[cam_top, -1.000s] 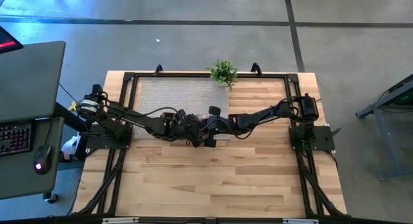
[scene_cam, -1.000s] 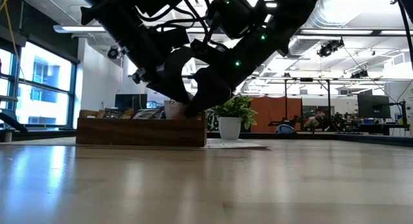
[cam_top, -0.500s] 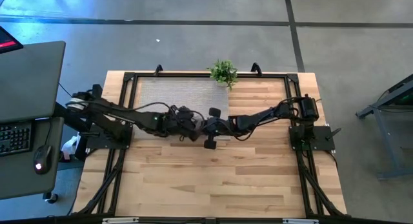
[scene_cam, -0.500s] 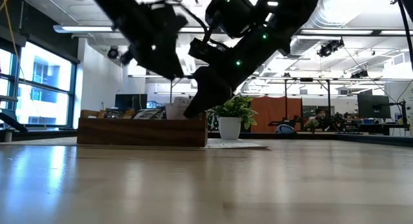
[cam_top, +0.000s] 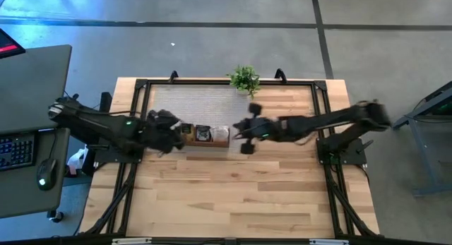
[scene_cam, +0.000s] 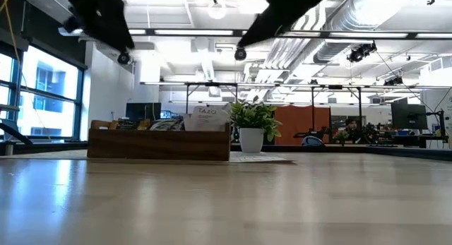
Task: Pick & Place Tea
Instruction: Return to Home Position
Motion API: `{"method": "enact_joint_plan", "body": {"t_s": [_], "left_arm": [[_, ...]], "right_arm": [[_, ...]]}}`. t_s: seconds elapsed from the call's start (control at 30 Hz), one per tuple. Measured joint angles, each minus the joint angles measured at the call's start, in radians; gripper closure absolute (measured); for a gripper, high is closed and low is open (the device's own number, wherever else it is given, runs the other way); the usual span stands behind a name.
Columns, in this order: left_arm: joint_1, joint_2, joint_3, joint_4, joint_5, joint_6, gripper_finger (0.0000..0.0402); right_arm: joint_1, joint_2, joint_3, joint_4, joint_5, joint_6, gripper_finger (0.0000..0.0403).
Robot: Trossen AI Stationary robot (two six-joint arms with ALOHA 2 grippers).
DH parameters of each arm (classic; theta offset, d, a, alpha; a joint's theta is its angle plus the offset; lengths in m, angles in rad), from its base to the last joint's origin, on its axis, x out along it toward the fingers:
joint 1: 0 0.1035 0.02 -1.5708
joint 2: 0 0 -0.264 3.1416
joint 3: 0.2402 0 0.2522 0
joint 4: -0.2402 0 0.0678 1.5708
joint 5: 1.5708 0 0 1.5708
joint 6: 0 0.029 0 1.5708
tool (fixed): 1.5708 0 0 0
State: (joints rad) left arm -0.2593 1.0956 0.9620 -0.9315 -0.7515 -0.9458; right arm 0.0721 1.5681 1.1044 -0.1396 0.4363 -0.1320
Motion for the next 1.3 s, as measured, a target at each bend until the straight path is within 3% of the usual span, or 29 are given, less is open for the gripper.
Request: {"method": "enact_joint_plan", "body": {"t_s": [0.17, 0.37, 0.5, 0.67, 0.77, 0.9, 0.97, 1.2, 1.3], "left_arm": [[-0.177, -0.144, -0.083, -0.068, -0.133, -0.130, 0.0259], [-0.316, -0.307, -0.244, 0.026, -0.167, -0.133, 0.0259], [-0.345, -0.409, -0.363, 0.303, -0.097, 0.179, 0.0259], [-0.298, -0.536, -0.470, 0.685, 0.073, 0.668, 0.0259], [-0.230, -0.617, -0.501, 0.727, 0.171, 0.825, 0.0259], [-0.133, -0.764, -0.538, 0.699, 0.299, 0.866, 0.0259], [-0.095, -0.846, -0.571, 0.693, 0.351, 0.880, 0.0259], [-0.026, -1.090, -0.745, 0.761, 0.419, 0.913, 0.0259], [-0.008, -1.088, -0.834, 0.884, 0.475, 0.954, 0.0259]], "right_arm": [[0.016, -0.289, -0.159, -0.015, -0.046, 0.004, 0.0401], [0.017, -0.654, -0.523, 0.167, -0.302, -0.004, 0.0400], [0.017, -0.880, -0.702, 0.272, -0.492, -0.023, 0.0401], [0.017, -1.153, -0.789, 0.247, -0.544, -0.052, 0.0395], [0.012, -1.304, -0.827, 0.193, -0.545, -0.052, 0.0394], [0.011, -1.488, -0.870, 0.123, -0.559, -0.051, 0.0399], [0.011, -1.560, -0.894, 0.112, -0.559, -0.043, 0.0400], [0.011, -1.535, -0.899, 0.085, -0.555, -0.052, 0.0394], [0.011, -1.542, -0.899, 0.061, -0.552, -0.046, 0.0396]]}}
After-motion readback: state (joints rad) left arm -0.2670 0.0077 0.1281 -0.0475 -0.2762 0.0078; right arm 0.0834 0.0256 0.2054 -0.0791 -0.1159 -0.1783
